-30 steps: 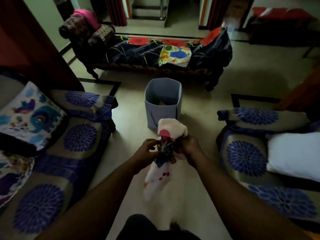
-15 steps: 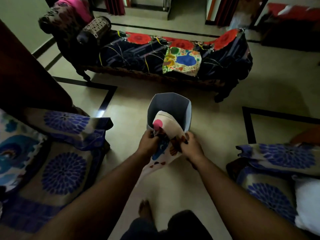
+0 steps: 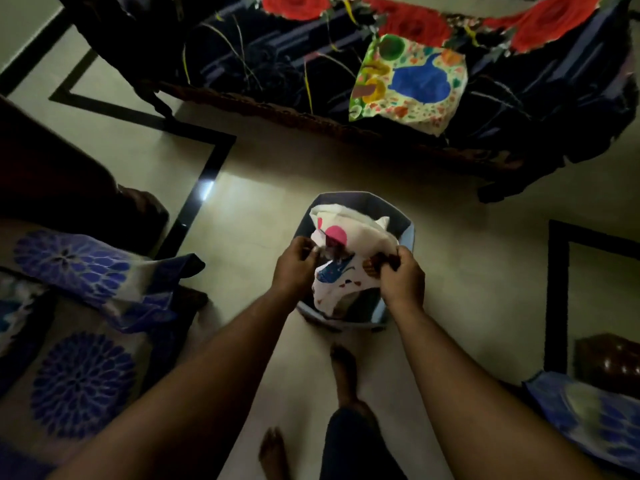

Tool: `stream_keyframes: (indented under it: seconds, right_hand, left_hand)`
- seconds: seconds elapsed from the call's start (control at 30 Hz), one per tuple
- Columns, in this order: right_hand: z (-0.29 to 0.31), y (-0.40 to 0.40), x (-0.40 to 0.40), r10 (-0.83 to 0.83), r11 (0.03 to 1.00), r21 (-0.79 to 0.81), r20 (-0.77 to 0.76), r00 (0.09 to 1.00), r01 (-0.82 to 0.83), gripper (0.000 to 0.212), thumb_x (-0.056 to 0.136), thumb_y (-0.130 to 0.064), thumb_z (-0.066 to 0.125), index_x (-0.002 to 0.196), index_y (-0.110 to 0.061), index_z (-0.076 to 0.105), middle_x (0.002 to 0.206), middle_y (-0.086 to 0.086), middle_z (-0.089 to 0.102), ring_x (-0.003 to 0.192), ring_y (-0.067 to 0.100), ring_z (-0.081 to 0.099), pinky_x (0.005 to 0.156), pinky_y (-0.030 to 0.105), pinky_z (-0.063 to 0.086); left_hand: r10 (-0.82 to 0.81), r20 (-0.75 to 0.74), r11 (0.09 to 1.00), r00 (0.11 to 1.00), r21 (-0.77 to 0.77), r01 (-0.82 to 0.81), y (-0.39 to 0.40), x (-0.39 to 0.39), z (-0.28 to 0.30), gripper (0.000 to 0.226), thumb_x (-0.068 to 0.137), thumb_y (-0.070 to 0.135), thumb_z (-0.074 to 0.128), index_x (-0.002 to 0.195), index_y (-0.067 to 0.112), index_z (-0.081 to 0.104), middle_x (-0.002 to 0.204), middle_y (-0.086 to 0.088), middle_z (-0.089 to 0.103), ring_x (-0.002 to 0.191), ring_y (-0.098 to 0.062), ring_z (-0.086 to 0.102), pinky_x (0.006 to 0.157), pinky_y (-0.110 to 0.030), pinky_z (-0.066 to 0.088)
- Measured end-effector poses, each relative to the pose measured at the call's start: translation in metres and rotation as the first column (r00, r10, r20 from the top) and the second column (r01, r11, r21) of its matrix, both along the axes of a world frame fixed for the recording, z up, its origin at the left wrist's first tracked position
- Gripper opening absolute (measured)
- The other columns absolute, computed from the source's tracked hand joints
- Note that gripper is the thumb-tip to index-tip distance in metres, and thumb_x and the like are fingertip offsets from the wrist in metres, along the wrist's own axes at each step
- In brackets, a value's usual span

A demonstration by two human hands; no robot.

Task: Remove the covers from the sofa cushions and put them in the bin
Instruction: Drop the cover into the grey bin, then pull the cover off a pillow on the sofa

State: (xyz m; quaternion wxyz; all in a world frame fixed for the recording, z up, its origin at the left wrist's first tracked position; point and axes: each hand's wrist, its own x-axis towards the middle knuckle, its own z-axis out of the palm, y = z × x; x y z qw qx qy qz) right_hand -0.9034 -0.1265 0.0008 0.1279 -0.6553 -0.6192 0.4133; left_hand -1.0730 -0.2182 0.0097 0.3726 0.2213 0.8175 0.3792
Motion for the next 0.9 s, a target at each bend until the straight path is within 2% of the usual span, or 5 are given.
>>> stream_keyframes:
  seconds: [0.17, 0.3, 0.47, 0.67, 0.9]
  right_hand:
    - [-0.098, 0.052, -0.023, 0.153, 0.981, -0.132, 0.092, 0.984, -0.14, 0.026, 0.099, -0.024, 0.056, 0.123, -0.019, 0.064, 0.114, 0.013, 0.069, 0.103, 0.036, 0.062, 0.078, 0.037, 0.048]
    - [-0.158, 0.071, -0.031, 0.149, 0.961, -0.247, 0.089, 0.985, -0.124, 0.032, 0.099, -0.015, 0.054, 0.128, -0.023, 0.065, 0.124, 0.01, 0.068, 0.11, 0.032, 0.062, 0.082, 0.03, 0.047]
    - [-0.169, 0.071, -0.038, 0.128, 0.944, -0.313, 0.056, 0.99, -0.104, 0.033, 0.098, -0.016, 0.056, 0.13, -0.025, 0.063, 0.132, 0.004, 0.064, 0.115, 0.027, 0.06, 0.086, 0.031, 0.049]
    - [-0.102, 0.031, -0.075, 0.19, 0.907, -0.348, -0.162, 0.968, -0.236, 0.043, 0.098, -0.027, 0.064, 0.139, -0.019, 0.055, 0.131, 0.0, 0.059, 0.116, 0.014, 0.056, 0.1, 0.031, 0.047]
    - [0.051, -0.124, -0.185, 0.42, 0.819, -0.197, -0.434, 0.797, -0.539, 0.043, 0.1, -0.033, 0.061, 0.14, -0.02, 0.052, 0.138, 0.002, 0.057, 0.126, 0.018, 0.053, 0.102, 0.031, 0.045]
  left_hand:
    - [-0.069, 0.007, 0.98, 0.998, -0.188, 0.069, 0.04, -0.009, -0.103, 0.002, 0.095, 0.027, 0.062, 0.096, 0.025, 0.061, 0.096, 0.002, 0.069, 0.093, -0.02, 0.065, 0.074, -0.028, 0.043]
    - [-0.034, 0.133, 0.976, 0.991, -0.211, 0.061, 0.054, -0.001, -0.164, 0.026, 0.096, 0.027, 0.064, 0.12, 0.018, 0.064, 0.114, -0.001, 0.069, 0.107, -0.016, 0.063, 0.095, -0.035, 0.051]
    - [0.02, 0.257, 0.98, 0.966, -0.195, 0.031, 0.053, 0.002, -0.186, 0.039, 0.094, 0.035, 0.067, 0.128, 0.017, 0.061, 0.113, -0.003, 0.071, 0.107, -0.019, 0.066, 0.098, -0.04, 0.053]
    - [0.117, 0.296, 0.989, 0.948, -0.118, -0.085, 0.01, -0.023, -0.111, 0.057, 0.095, 0.043, 0.065, 0.144, 0.018, 0.05, 0.13, -0.002, 0.064, 0.119, -0.017, 0.06, 0.103, -0.038, 0.051]
    - [0.412, 0.229, 0.899, 0.882, 0.058, -0.435, -0.182, -0.109, 0.05, 0.052, 0.098, 0.048, 0.057, 0.142, 0.023, 0.049, 0.135, 0.0, 0.058, 0.12, -0.017, 0.058, 0.102, -0.041, 0.05]
